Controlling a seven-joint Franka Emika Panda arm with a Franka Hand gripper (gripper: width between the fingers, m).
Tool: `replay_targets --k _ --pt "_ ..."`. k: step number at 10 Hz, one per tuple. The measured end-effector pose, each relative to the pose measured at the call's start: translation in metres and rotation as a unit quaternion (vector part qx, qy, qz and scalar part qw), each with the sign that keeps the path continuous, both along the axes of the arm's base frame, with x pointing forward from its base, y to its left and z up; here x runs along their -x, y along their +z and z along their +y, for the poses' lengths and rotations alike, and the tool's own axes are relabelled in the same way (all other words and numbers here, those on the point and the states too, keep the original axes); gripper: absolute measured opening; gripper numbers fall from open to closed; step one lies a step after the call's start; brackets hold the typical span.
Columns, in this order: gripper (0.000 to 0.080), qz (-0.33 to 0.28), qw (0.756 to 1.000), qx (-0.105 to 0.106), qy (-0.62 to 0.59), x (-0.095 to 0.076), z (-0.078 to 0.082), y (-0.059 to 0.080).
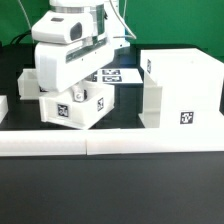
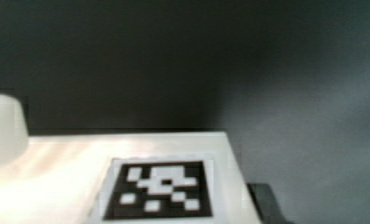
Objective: Assemble drawer
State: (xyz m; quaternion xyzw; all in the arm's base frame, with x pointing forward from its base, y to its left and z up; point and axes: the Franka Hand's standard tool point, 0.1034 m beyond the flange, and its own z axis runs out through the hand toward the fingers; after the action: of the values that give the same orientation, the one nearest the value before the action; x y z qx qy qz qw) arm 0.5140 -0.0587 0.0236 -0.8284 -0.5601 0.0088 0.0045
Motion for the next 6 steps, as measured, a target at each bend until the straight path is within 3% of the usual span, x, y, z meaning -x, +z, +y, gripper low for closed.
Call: replay_targets --k 3,6 --pt "0.0042 0.003 0.994 0.012 0.111 -0.0082 0.0058 0.0008" --pt "0.0042 0.010 0.979 0.015 0.201 -0.0059 -0.0003 0.0001"
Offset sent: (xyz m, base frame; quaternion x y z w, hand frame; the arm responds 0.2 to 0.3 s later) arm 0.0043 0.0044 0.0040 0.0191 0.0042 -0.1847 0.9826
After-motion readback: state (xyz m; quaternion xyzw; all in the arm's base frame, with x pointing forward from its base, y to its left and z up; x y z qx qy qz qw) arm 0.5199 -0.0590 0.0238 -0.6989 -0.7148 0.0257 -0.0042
